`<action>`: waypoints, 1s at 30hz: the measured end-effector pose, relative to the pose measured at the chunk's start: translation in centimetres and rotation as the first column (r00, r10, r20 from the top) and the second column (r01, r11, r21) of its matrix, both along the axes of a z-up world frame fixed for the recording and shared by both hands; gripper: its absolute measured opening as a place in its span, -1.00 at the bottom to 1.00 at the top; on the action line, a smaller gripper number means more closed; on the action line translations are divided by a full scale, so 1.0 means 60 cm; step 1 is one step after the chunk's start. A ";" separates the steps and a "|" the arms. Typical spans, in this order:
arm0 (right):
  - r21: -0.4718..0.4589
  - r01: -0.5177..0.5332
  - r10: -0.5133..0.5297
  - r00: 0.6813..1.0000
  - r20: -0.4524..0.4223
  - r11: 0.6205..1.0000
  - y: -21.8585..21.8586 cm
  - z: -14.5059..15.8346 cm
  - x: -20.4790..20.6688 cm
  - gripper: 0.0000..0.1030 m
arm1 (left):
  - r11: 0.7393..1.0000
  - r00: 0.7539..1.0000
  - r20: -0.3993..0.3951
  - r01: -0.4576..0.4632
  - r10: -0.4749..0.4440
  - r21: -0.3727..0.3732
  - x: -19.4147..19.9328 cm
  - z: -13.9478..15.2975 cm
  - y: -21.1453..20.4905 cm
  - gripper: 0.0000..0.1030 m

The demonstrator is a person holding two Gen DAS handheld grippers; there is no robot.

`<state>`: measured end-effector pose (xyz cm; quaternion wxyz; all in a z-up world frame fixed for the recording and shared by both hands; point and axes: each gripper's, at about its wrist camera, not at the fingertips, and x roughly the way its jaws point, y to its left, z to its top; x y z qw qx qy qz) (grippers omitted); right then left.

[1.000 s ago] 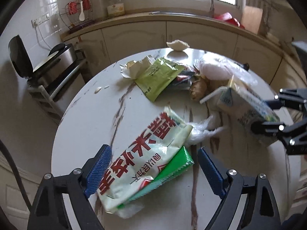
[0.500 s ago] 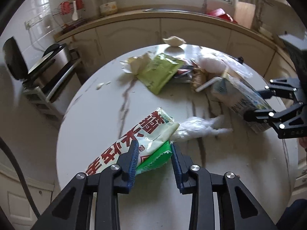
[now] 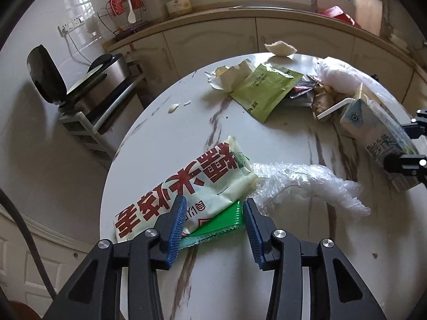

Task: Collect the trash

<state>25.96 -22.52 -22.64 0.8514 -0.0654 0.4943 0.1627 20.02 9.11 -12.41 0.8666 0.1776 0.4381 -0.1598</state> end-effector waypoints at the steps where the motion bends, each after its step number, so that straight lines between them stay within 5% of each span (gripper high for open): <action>1: -0.003 0.000 0.000 1.000 0.000 1.000 0.002 0.000 0.001 -0.06 | 1.000 1.000 -0.004 0.008 -0.008 -0.005 -0.002 0.001 0.001 -0.47; 5: -0.033 0.006 -0.006 1.000 -0.007 0.999 0.010 -0.009 0.006 -0.09 | 1.000 0.999 -0.031 0.015 -0.016 -0.021 -0.003 0.001 0.012 -0.93; 12: 0.011 0.008 -0.008 1.000 -0.014 1.000 -0.008 -0.006 -0.014 -0.11 | 0.988 0.999 -0.048 -0.016 0.009 -0.153 -0.014 0.026 0.067 -0.97; 17: 0.039 0.015 -0.015 1.000 -0.011 0.999 -0.019 0.005 -0.030 -0.11 | 0.995 1.000 0.009 -0.002 0.003 -0.101 -0.027 0.040 0.068 -0.87; 20: 0.039 0.015 -0.015 1.000 -0.011 0.999 -0.019 0.008 -0.032 -0.10 | 0.999 0.999 0.038 0.023 -0.022 -0.031 -0.024 0.042 0.054 -0.24; 22: 0.037 0.008 -0.008 1.000 -0.010 0.999 -0.016 0.011 -0.033 -0.10 | 0.998 0.994 0.094 0.053 -0.056 0.033 -0.021 0.047 0.043 0.77; 23: 0.035 0.004 -0.004 1.000 -0.008 0.999 -0.014 0.012 -0.034 -0.10 | 0.995 0.987 0.134 0.080 -0.088 0.064 -0.021 0.050 0.039 0.92; 30: 0.032 -0.001 0.001 1.000 -0.011 1.000 -0.003 0.012 -0.029 -0.10 | 0.929 0.955 0.054 0.268 -0.290 0.254 0.024 0.013 0.011 0.99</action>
